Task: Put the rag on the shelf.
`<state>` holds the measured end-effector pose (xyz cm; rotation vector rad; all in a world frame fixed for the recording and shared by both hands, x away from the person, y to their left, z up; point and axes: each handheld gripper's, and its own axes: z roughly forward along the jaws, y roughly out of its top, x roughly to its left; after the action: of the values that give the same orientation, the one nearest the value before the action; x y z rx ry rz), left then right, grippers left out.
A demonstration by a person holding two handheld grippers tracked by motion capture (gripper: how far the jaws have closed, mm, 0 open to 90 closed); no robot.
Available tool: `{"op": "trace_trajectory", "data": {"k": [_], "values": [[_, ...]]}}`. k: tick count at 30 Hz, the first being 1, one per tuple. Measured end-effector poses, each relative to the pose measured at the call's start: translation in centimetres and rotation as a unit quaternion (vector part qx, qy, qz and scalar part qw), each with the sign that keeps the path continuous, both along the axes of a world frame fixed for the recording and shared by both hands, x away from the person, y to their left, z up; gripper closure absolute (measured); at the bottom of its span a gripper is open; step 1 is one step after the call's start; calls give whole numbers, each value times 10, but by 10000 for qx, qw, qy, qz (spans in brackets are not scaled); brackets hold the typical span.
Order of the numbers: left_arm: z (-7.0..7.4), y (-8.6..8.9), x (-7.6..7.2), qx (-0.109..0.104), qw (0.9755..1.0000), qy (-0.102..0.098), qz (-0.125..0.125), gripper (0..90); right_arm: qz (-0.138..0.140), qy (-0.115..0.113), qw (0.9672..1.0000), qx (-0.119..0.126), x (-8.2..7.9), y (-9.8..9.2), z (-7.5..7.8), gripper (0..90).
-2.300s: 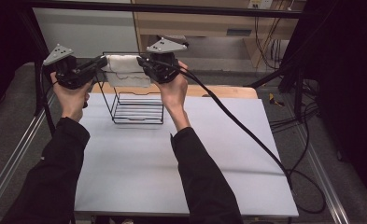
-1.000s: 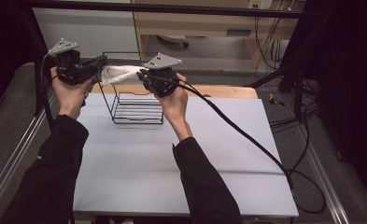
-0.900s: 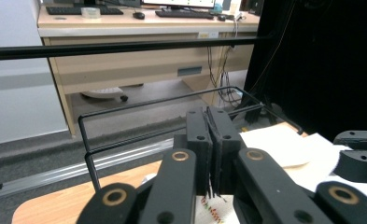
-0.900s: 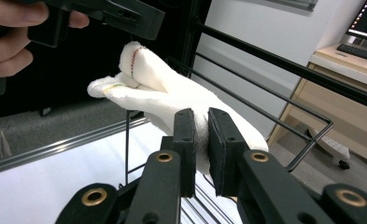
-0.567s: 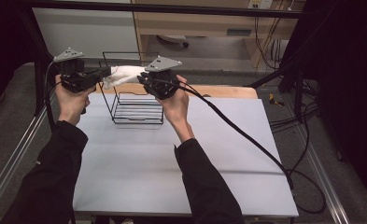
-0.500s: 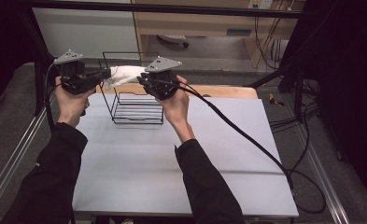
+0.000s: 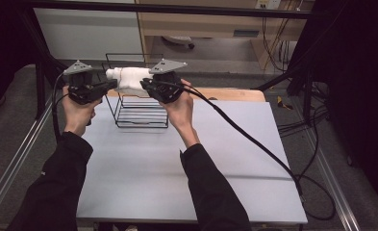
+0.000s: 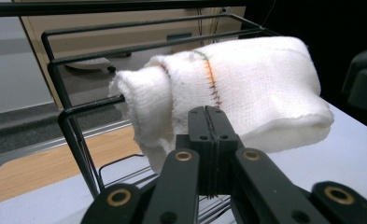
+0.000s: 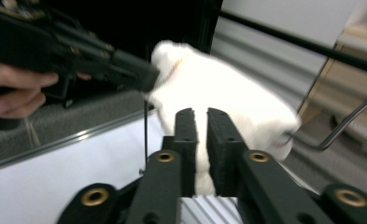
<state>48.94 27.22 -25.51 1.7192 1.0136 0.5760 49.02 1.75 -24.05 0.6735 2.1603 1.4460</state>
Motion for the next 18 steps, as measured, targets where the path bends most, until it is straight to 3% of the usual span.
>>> {"op": "trace_trajectory", "data": {"k": [8,14,18], "values": [[-8,-3,4,66,10000,-24,55,895,-237,187,9994,-169,13,10,-18,883],[-10,-5,7,36,9999,-15,120,894,-404,199,9988,-212,21,11,-23,859],[-9,-2,3,17,10000,-49,79,891,-322,156,9992,-178,18,11,-21,832]]}}
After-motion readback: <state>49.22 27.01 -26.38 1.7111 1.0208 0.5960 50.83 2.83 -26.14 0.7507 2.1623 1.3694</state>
